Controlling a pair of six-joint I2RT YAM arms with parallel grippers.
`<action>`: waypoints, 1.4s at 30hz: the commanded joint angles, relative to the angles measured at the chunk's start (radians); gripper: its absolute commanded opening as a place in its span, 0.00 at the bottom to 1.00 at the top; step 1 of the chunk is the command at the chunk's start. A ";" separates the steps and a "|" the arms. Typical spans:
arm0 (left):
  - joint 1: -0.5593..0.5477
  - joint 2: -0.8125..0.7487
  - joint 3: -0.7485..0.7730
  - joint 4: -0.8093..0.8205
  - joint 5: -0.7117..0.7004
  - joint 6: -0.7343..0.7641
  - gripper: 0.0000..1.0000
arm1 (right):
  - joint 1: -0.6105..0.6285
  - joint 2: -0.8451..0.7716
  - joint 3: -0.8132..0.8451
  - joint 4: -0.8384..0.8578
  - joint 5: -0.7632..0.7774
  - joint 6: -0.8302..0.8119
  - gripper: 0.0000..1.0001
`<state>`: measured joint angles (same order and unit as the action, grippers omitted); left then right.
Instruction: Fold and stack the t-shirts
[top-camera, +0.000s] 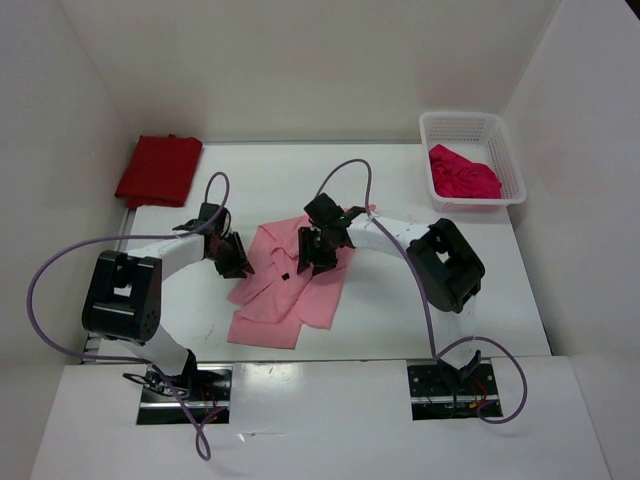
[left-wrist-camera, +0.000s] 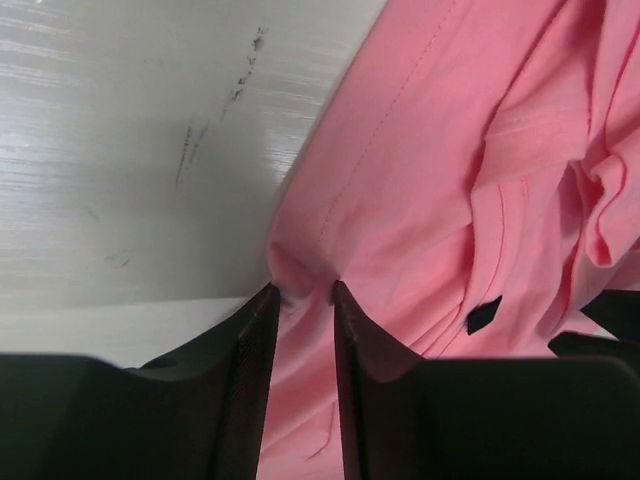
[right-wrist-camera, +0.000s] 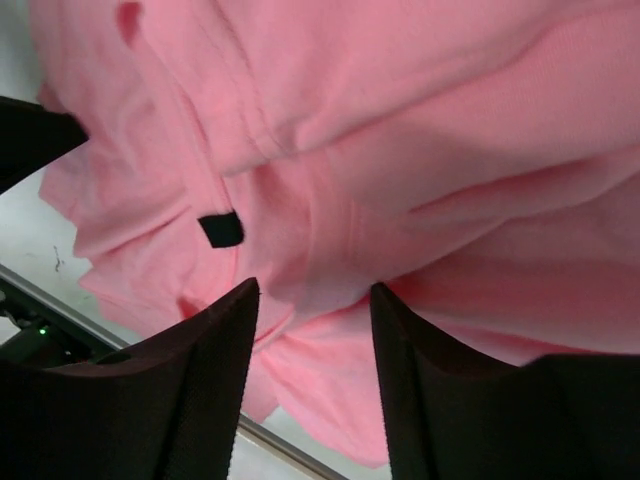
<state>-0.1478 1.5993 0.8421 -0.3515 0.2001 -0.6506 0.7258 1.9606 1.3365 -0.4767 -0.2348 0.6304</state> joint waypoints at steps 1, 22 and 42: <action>-0.007 0.036 -0.006 0.054 -0.070 -0.027 0.35 | 0.001 0.000 0.066 0.004 0.019 0.000 0.55; 0.240 0.077 0.074 0.082 -0.028 -0.056 0.00 | -0.251 0.008 0.313 -0.076 0.002 -0.127 0.01; 0.349 0.057 0.071 0.132 -0.022 -0.093 0.07 | -0.071 -0.074 0.141 0.053 -0.116 -0.043 0.52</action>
<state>0.2005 1.6691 0.9199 -0.2420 0.1696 -0.7383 0.5987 1.8252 1.4094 -0.4835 -0.3206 0.5598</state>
